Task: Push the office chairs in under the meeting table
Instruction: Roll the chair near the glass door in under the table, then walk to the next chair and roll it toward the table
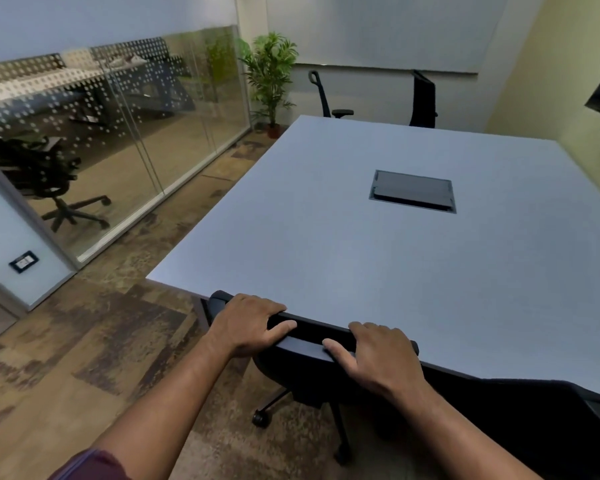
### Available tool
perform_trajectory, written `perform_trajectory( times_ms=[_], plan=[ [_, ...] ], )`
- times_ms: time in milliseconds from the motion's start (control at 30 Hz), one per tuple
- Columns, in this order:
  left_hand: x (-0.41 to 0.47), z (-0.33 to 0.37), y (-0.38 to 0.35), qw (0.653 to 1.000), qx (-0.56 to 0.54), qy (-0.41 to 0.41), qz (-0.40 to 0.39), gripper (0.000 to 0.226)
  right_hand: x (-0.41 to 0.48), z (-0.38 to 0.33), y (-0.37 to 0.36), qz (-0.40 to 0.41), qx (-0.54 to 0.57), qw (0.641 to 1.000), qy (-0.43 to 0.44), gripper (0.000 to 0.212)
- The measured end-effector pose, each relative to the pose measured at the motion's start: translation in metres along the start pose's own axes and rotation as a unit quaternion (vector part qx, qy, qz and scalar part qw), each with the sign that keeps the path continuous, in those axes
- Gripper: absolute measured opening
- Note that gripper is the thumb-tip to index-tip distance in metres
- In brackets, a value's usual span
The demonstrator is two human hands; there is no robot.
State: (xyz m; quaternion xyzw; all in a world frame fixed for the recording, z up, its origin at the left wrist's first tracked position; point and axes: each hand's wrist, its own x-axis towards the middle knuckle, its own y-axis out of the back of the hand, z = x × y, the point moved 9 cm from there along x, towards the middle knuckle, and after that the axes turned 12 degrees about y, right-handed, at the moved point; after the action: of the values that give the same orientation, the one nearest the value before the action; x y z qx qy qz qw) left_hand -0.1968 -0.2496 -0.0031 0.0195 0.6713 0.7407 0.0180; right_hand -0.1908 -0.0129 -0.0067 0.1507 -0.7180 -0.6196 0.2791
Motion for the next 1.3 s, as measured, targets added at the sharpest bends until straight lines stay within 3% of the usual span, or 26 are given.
perform_trajectory(
  times_ms=[400, 633, 833, 1000, 1300],
  plan=[
    [0.022, -0.010, 0.000, 1.000, 0.005, -0.017, 0.018, 0.071, 0.017, 0.006, -0.012, -0.025, 0.017, 0.999, -0.031, 0.084],
    [0.022, -0.014, -0.004, 1.000, -0.005, -0.012, 0.027, 0.086, 0.018, 0.003, -0.013, -0.051, 0.027, 0.998, -0.027, 0.085],
    [0.020, -0.016, -0.016, 1.000, -0.002, 0.008, -0.028, 0.099, 0.031, -0.002, -0.011, -0.056, 0.057, 0.997, -0.017, 0.087],
    [0.022, -0.021, -0.020, 0.999, 0.009, 0.023, -0.040, 0.110, 0.056, -0.016, -0.013, -0.064, 0.088, 0.994, -0.020, 0.108],
    [0.037, -0.079, 0.002, 0.996, 0.014, 0.084, 0.039, 0.098, 0.125, -0.042, -0.033, -0.095, 0.077, 0.992, 0.008, 0.105]
  ],
)
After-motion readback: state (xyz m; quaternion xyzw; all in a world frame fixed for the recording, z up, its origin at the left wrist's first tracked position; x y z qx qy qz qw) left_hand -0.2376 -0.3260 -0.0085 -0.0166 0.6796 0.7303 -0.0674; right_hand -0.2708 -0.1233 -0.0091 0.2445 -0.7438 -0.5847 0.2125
